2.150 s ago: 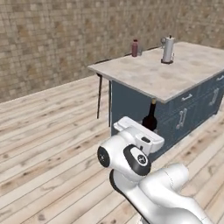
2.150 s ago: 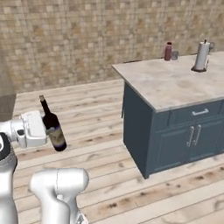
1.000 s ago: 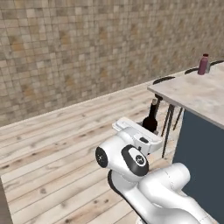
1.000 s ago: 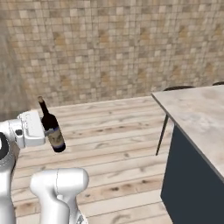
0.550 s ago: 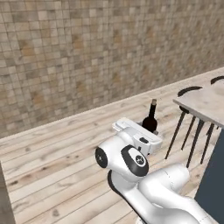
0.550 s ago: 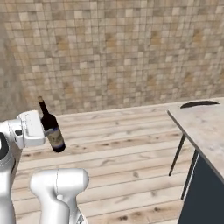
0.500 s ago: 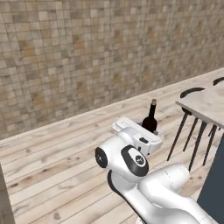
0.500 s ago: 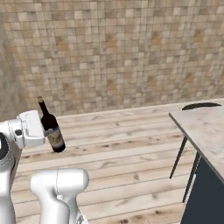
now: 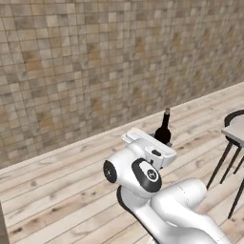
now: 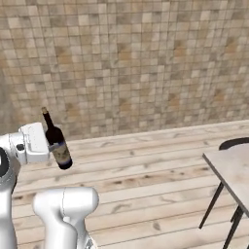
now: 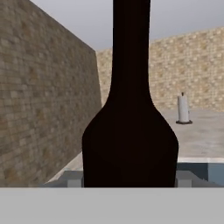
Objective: There is a wine glass and glass cup on the dining counter. Place the wine bottle next to the wine glass and the juice bottle next to the glass cup.
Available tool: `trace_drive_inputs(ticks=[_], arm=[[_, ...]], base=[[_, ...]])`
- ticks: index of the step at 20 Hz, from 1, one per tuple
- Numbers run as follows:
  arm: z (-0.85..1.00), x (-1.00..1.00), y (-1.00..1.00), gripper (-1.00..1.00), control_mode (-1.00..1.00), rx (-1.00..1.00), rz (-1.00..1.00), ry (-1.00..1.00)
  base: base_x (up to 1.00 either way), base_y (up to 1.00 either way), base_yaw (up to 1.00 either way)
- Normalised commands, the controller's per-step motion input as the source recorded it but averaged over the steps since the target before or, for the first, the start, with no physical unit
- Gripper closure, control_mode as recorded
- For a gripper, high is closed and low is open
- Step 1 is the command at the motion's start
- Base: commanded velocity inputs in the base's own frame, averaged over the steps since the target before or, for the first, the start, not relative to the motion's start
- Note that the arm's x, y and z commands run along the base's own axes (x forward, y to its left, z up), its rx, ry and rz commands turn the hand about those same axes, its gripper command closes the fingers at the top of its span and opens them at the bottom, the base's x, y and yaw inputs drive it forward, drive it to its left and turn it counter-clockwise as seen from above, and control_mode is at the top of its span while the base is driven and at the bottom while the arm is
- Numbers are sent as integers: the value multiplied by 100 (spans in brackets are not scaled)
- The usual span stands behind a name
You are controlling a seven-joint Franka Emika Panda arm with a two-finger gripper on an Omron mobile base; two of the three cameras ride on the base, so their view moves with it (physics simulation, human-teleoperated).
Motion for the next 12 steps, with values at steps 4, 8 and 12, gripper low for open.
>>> trace_drive_inputs(ticks=[4, 8, 12], arm=[[0, 0, 0, 100, 100, 0, 0, 0], [0, 0, 0, 100, 100, 0, 0, 0], [0, 0, 0, 100, 100, 0, 0, 0]], base=[[91, 0, -7], [90, 0, -9], [91, 0, -6]])
